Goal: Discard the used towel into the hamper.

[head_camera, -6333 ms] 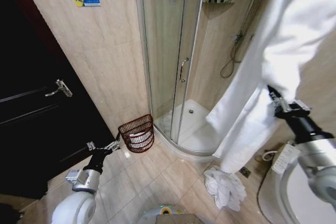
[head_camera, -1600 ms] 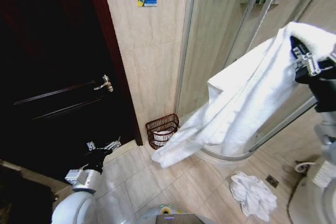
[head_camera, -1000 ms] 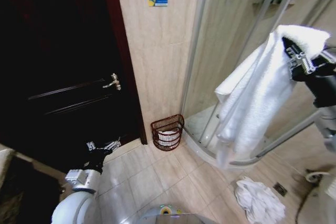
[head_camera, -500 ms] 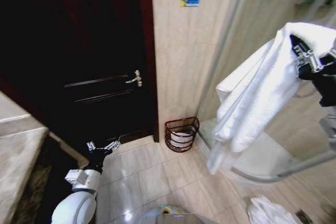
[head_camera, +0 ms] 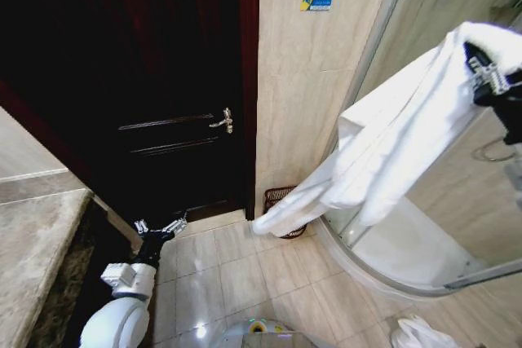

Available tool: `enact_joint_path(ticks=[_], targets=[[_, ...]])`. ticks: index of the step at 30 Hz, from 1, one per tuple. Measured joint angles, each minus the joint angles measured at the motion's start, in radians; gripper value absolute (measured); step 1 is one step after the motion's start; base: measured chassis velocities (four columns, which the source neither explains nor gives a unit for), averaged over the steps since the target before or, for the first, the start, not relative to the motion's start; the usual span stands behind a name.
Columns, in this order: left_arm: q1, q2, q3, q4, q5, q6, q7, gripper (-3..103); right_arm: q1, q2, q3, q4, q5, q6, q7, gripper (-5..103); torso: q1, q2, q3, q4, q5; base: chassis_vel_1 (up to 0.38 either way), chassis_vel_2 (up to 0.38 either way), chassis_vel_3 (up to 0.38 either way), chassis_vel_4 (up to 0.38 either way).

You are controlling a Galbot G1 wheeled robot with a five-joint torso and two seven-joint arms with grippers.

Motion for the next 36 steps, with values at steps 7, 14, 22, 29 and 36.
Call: enact_joint_path(ticks=[7,14,22,29,36], targets=[[0.000,0.000,0.000,0.000,0.000,0.000,0.000,98,0.095,-0.016,-0.131,-0.044,0.002,0.005,0.000,9,0.000,0.000,0.000,-0.0002,0.0005,0.000,0.000,0.000,0.000],[0.000,0.000,0.000,0.000,0.000,0.000,0.000,98,0.343,0.013,-0.377,-0.096,-0.049,0.005,0.046,9,0.000,0.000,0.000,0.0000,-0.0003,0.000,0.000,0.000,0.000],[0.000,0.000,0.000,0.000,0.000,0.000,0.000,98,0.569,0.032,-0.560,-0.194,-0.084,0.005,0.056,9,0.000,0.000,0.000,0.0000,-0.0003,0.000,0.000,0.000,0.000],[0.000,0.000,0.000,0.000,0.000,0.000,0.000,98,0.688,0.041,-0.641,-0.257,-0.098,0.005,0.052,9,0.000,0.000,0.000,-0.0001,0.0001,0.000,0.000,0.000,0.000],[0.000,0.000,0.000,0.000,0.000,0.000,0.000,98,0.803,0.050,-0.759,-0.342,-0.114,0.013,0.020,9,0.000,0.000,0.000,-0.0001,-0.0001,0.000,0.000,0.000,0.000]])
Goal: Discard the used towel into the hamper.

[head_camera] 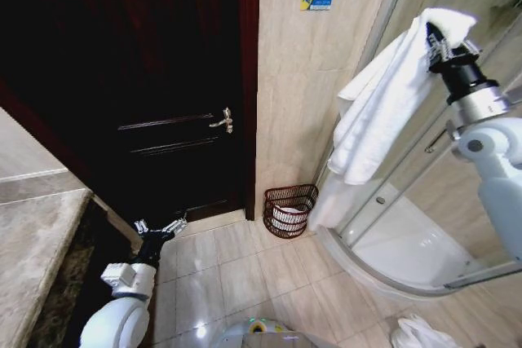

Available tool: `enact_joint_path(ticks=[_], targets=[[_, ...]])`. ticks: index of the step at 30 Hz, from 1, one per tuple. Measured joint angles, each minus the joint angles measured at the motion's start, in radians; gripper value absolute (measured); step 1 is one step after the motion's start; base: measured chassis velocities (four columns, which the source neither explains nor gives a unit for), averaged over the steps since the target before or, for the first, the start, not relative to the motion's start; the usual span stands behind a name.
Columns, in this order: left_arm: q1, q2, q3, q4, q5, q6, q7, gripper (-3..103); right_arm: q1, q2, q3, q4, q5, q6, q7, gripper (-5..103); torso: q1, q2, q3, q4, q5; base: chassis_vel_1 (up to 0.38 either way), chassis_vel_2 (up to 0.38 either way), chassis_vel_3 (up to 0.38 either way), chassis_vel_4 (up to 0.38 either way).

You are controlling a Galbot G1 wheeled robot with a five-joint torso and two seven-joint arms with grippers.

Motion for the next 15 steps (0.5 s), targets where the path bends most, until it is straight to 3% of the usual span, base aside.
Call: enact_joint_path(ticks=[5,11,15], targets=[[0.000,0.000,0.000,0.000,0.000,0.000,0.000,98,0.102,0.025,-0.094,-0.063,-0.006,0.009,-0.008,9,0.000,0.000,0.000,-0.0001,0.0006,0.000,0.000,0.000,0.000],[0.000,0.000,0.000,0.000,0.000,0.000,0.000,98,0.375,0.074,-0.312,-0.202,-0.010,0.017,-0.031,9,0.000,0.000,0.000,0.0002,-0.0004,0.000,0.000,0.000,0.000],[0.000,0.000,0.000,0.000,0.000,0.000,0.000,98,0.458,0.107,-0.389,-0.260,0.002,0.017,-0.030,9,0.000,0.000,0.000,0.0002,0.0000,0.000,0.000,0.000,0.000]])
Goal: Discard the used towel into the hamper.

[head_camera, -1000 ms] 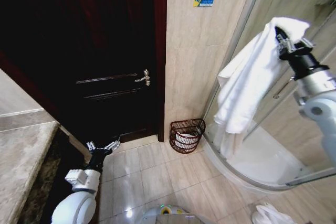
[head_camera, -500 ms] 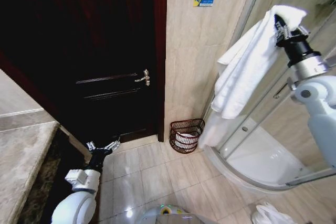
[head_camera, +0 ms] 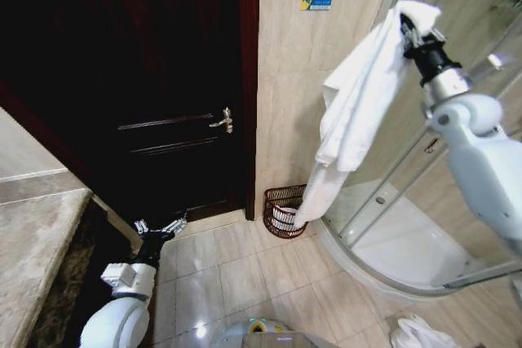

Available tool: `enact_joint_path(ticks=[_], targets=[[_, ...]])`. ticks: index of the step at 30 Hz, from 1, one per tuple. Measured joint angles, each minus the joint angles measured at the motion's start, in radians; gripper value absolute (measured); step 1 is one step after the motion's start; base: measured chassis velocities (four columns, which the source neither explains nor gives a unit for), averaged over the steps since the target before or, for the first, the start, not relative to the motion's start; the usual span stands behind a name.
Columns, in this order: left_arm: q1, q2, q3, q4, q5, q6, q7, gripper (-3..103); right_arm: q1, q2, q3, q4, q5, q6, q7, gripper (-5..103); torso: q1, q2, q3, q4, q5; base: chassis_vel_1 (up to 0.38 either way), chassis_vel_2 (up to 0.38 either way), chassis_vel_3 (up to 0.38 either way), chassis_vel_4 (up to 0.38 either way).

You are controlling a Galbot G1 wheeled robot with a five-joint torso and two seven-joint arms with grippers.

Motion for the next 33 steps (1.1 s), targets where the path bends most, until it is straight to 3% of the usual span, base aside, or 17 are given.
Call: enact_joint_path(ticks=[9,19,33], targets=[[0.000,0.000,0.000,0.000,0.000,0.000,0.000,98,0.156,0.063,-0.113,-0.113,-0.018,0.002,-0.010,9,0.000,0.000,0.000,-0.0001,0.0003,0.000,0.000,0.000,0.000],[0.000,0.000,0.000,0.000,0.000,0.000,0.000,98,0.295,0.077,-0.184,-0.184,-0.015,0.003,-0.030,9,0.000,0.000,0.000,-0.0002,0.0000,0.000,0.000,0.000,0.000],[0.000,0.000,0.000,0.000,0.000,0.000,0.000,98,0.197,0.042,-0.162,-0.102,0.002,0.000,-0.014,9,0.000,0.000,0.000,-0.0002,0.0003,0.000,0.000,0.000,0.000]])
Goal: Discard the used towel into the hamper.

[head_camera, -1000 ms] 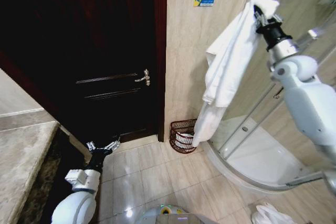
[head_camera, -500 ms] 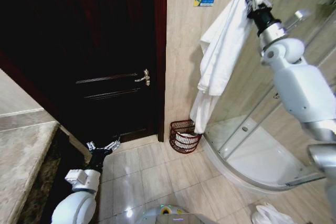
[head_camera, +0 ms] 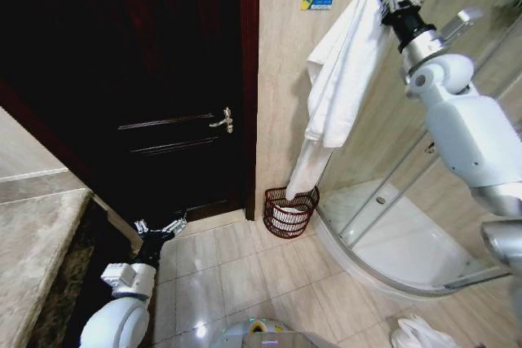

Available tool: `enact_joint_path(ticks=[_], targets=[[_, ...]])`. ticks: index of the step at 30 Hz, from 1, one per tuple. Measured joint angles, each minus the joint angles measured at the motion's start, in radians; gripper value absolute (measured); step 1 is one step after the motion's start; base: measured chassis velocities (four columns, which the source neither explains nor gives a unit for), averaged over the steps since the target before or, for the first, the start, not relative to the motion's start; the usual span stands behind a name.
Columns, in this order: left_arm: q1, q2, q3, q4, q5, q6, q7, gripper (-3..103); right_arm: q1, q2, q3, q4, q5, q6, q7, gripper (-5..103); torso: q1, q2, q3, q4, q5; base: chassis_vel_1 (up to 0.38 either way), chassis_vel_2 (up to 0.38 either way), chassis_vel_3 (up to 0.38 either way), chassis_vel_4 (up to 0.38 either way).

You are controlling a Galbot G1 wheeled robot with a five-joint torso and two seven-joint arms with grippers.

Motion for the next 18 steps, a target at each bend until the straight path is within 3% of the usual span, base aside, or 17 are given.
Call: enact_joint_path(ticks=[7,18], targets=[[0.000,0.000,0.000,0.000,0.000,0.000,0.000,98,-0.031,-0.011,0.015,0.003,0.001,-0.001,-0.004,9,0.000,0.000,0.000,-0.0001,-0.0001,0.000,0.000,0.000,0.000],[0.000,0.000,0.000,0.000,0.000,0.000,0.000,98,-0.006,0.042,0.000,-0.059,-0.022,0.010,-0.014,9,0.000,0.000,0.000,0.0000,0.0000,0.000,0.000,0.000,0.000]])
